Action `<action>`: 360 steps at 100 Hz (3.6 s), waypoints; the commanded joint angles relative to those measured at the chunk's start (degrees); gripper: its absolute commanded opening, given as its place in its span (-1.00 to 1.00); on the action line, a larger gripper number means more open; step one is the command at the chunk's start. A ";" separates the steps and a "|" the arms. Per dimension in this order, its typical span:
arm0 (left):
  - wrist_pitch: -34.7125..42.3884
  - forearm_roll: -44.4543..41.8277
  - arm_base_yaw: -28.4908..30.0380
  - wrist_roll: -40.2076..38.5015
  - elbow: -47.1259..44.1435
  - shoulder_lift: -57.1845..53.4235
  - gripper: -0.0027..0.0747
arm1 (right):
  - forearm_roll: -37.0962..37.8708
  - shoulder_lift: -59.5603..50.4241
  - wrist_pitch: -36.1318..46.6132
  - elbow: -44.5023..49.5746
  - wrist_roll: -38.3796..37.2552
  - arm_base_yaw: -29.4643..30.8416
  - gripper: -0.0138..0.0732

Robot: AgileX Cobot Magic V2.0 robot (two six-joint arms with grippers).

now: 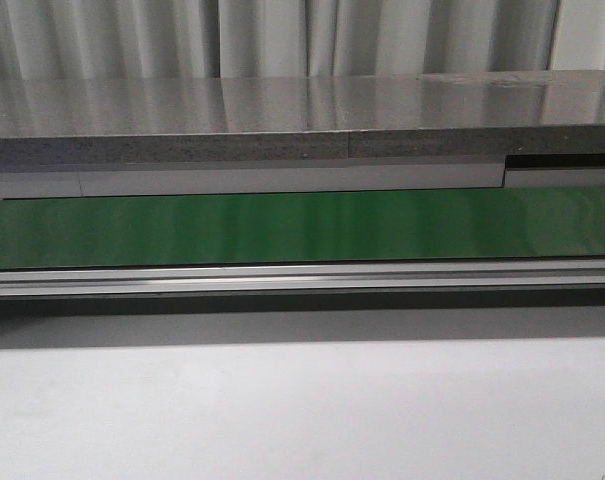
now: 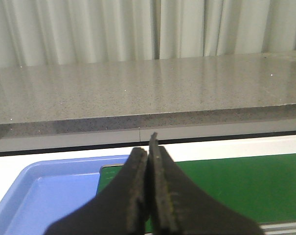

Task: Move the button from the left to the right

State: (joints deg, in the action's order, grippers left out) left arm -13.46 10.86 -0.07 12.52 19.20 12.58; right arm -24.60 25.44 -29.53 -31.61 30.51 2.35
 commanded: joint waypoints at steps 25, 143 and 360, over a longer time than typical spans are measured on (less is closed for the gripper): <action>4.68 0.79 -0.42 0.06 1.55 0.54 -0.98 | -1.43 0.37 3.35 -1.39 0.08 0.03 -0.84; 4.68 0.79 -0.42 0.06 1.55 0.54 -0.98 | 22.83 -14.10 20.61 17.48 -30.16 -6.91 -0.84; 4.71 0.79 -0.42 0.06 1.55 0.65 -0.98 | 22.38 -27.24 26.52 32.35 -30.51 -6.91 -0.84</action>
State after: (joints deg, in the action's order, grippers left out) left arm -13.46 10.86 -0.07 12.52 19.20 12.58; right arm -2.43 -0.62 -7.89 1.58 0.00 -4.49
